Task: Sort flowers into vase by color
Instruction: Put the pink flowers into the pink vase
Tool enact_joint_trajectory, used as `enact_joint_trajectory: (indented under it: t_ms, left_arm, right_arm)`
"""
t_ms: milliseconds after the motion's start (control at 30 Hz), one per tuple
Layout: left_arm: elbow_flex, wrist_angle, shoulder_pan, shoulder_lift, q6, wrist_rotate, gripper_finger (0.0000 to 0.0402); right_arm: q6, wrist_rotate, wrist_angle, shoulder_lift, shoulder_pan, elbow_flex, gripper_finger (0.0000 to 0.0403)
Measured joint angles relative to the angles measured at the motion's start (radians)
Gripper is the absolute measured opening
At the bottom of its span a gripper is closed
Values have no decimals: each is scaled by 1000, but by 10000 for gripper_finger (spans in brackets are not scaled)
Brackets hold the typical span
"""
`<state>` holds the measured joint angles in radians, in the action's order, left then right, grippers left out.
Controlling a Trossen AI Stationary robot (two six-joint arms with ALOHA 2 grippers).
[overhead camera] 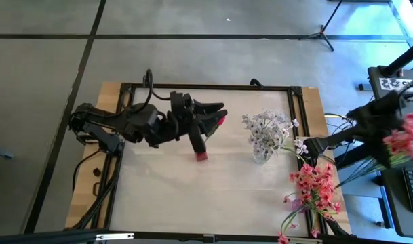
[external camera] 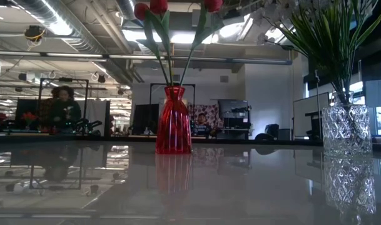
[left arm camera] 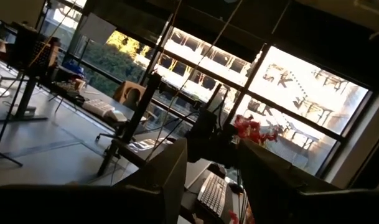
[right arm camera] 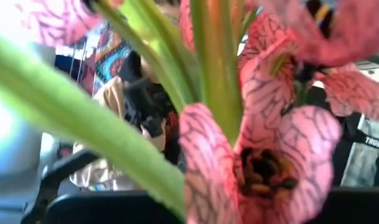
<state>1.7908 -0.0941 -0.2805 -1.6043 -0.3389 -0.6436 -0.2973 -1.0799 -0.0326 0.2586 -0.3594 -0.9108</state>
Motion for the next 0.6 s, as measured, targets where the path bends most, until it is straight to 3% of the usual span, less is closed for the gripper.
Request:
enact_joint_trajectory:
  t_ms: [167, 333, 600]
  left_arm:
    - [0, 6, -12, 0, 6, 8, 141]
    - [0, 40, -18, 0, 1, 10, 141]
    - [0, 64, -28, 0, -19, 10, 141]
  right_arm:
    - [-117, 60, 93, -51, 0, 124, 0]
    - [-118, 121, 88, -81, 0, 218, 0]
    - [-77, 128, 101, -81, 0, 285, 0]
